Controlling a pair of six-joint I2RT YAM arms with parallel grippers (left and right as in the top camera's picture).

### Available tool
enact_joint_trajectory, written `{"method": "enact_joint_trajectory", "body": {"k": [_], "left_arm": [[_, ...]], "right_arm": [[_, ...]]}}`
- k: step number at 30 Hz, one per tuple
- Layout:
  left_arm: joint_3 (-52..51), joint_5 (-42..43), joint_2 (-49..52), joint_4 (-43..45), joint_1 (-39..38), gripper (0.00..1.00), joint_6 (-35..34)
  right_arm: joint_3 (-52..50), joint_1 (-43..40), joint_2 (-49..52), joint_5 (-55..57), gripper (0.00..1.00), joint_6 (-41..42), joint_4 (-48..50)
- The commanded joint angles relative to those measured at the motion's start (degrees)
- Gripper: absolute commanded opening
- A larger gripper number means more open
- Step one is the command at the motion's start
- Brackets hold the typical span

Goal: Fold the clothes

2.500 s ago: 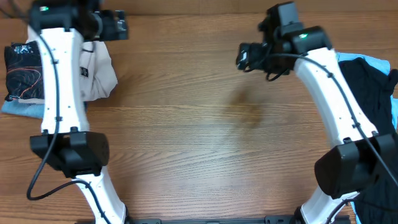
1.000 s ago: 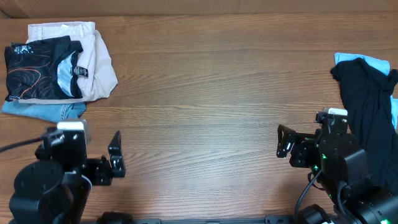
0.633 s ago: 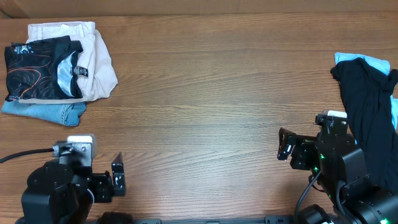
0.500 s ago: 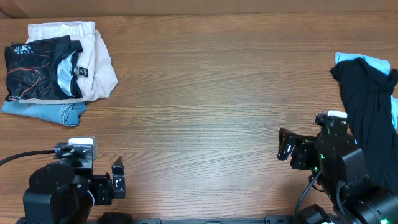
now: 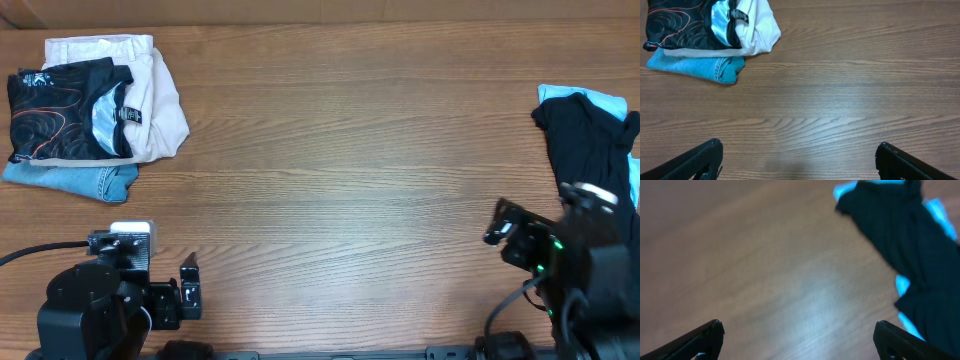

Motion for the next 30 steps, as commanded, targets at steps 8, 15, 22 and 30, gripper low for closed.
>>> {"method": "enact_joint_trajectory", "body": {"k": [8, 15, 22, 30], "left_arm": [[-0.31, -0.57, -0.39, 0.02, -0.31, 1.00, -0.33], [-0.31, -0.57, -0.39, -0.20, -0.31, 1.00, -0.33], [-0.31, -0.57, -0.39, -0.17, -0.31, 1.00, -0.33], [-0.31, -0.57, -0.39, -0.20, -0.31, 1.00, -0.33]], "right_arm": [[-14.47, -10.62, -23.78, -3.15, 1.00, -6.88, 12.24], [-31.67, -11.61, -37.46, -3.52, 1.00, -7.72, 29.33], [-45.55, -11.61, -37.64, -4.00, 1.00, -9.20, 52.65], [-57.64, -11.58, -37.64, -5.46, 1.00, -8.55, 66.53]]}}
